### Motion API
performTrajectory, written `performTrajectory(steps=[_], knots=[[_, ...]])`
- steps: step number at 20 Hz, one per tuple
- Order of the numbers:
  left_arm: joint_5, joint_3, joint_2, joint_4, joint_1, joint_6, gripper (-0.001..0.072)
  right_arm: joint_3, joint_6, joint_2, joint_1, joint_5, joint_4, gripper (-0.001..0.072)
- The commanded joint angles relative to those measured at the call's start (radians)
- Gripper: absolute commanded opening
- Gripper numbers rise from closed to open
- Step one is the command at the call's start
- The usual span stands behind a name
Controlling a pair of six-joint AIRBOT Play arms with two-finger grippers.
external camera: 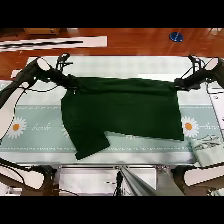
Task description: Fold the shirts.
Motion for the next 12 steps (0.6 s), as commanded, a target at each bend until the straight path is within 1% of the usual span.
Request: performTrajectory(steps=[1, 2, 4, 5, 6, 7, 8, 9, 10, 11, 12], knots=[[-0.009, 0.004, -0.007, 0.007, 0.003, -0.017, 0.0025, 0.000, 0.005, -0.015, 0.001, 0.052, -0.006, 0.0029], [-0.020, 0.010, -0.006, 0.008, 0.011, -0.024, 0.0026, 0.000, 0.005, -0.013, -0.003, 0.057, -0.006, 0.0039], [-0.055, 0.041, -0.003, 0.007, 0.034, -0.038, 0.0029, 0.000, 0.005, -0.002, -0.013, 0.066, -0.004, 0.0129], [-0.077, 0.069, -0.003, 0.006, 0.044, -0.040, 0.0073, 0.000, 0.005, 0.011, -0.016, 0.075, -0.003, 0.0186], [-0.103, 0.105, -0.003, 0.007, 0.052, -0.040, 0.0164, 0.000, -0.002, 0.029, -0.016, 0.097, -0.006, 0.0233], [-0.137, 0.148, -0.003, 0.007, 0.061, -0.039, 0.0241, 0.000, -0.028, 0.050, -0.016, 0.122, -0.016, 0.0291], [-0.181, 0.195, -0.003, 0.008, 0.070, -0.039, 0.0359, 0.000, -0.055, 0.078, -0.016, 0.154, -0.043, 0.0342], [-0.235, 0.241, -0.003, 0.008, 0.078, -0.039, 0.0420, 0.000, -0.055, 0.110, -0.020, 0.173, -0.076, 0.0362], [-0.297, 0.284, -0.001, 0.008, 0.089, -0.041, 0.0420, 0.000, -0.039, 0.149, -0.031, 0.187, -0.102, 0.0362], [-0.371, 0.312, 0.002, 0.028, 0.101, -0.049, 0.0419, 0.000, -0.035, 0.186, -0.045, 0.211, -0.127, 0.0389], [-0.441, 0.316, 0.008, 0.096, 0.114, -0.113, 0.0420, 0.000, -0.032, 0.217, -0.061, 0.257, -0.163, 0.0431]])
